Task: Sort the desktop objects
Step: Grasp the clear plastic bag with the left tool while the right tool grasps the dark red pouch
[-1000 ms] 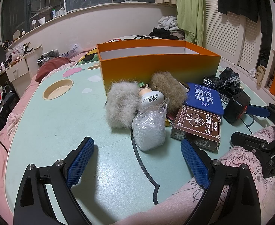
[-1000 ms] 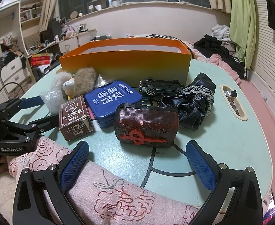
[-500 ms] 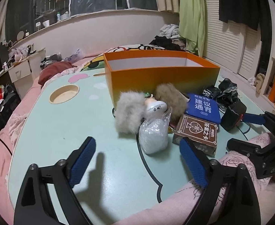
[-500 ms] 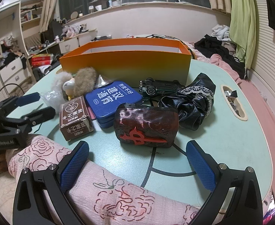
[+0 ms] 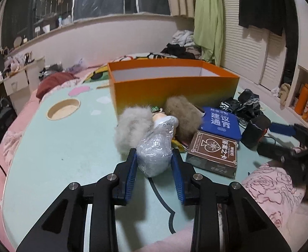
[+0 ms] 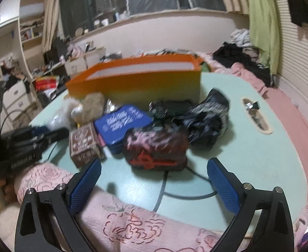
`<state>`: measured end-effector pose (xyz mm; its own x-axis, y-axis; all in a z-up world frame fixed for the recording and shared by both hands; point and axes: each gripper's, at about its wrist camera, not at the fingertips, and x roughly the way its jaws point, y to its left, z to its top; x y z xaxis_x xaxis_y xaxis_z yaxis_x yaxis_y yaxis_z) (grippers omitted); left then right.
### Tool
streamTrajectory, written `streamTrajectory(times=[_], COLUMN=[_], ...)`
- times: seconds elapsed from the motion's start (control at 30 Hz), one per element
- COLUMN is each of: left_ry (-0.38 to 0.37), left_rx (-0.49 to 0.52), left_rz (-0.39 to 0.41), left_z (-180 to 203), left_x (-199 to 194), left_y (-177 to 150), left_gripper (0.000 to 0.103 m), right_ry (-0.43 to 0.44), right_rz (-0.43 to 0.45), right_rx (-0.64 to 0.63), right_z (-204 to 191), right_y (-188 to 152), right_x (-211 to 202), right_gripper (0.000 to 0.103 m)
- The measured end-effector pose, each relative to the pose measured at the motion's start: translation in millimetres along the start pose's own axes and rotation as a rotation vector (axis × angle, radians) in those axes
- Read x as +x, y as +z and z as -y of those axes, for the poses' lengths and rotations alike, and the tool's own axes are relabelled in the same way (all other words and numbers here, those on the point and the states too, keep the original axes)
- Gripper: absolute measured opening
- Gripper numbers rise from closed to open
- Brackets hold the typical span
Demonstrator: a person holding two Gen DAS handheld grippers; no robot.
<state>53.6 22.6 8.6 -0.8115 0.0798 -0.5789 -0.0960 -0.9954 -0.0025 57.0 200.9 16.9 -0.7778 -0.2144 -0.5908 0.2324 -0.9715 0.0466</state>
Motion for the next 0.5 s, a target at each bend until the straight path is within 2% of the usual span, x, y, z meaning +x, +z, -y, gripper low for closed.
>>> streamTrajectory(times=[0.1,0.13,0.17,0.2,0.4,0.5], left_ry=[-0.001,-0.001,-0.002,-0.004,-0.005,-0.025], left_rx=[-0.009,-0.014,-0.018,-0.019,0.009,-0.004], left_rz=[0.015,0.018,0.025,0.033,0.074,0.087], left_z=[0,-1,-2,-3,-1,0], left_x=[-3,-3,-5,-6,-22,-31], left_y=[0,0,1,1,5,19], left_gripper=[0.034,0.034,0.034,0.034,0.034,0.033], right_ry=[-0.038,-0.044,-0.038,-0.025,0.034,0.071], right_rz=[-0.007,-0.011,-0.016,-0.029,0.056,0.118], right_rx=[-0.019,-0.022,-0.023,-0.025,-0.047,-0.037], right_z=[-6,-7,-7,-9,-11,-13], right_y=[7,8,8,8,3,20], right_x=[6,7,9,13,-12,-28], right_gripper=[0.093,0.086,0.068,0.061,0.061,0.061])
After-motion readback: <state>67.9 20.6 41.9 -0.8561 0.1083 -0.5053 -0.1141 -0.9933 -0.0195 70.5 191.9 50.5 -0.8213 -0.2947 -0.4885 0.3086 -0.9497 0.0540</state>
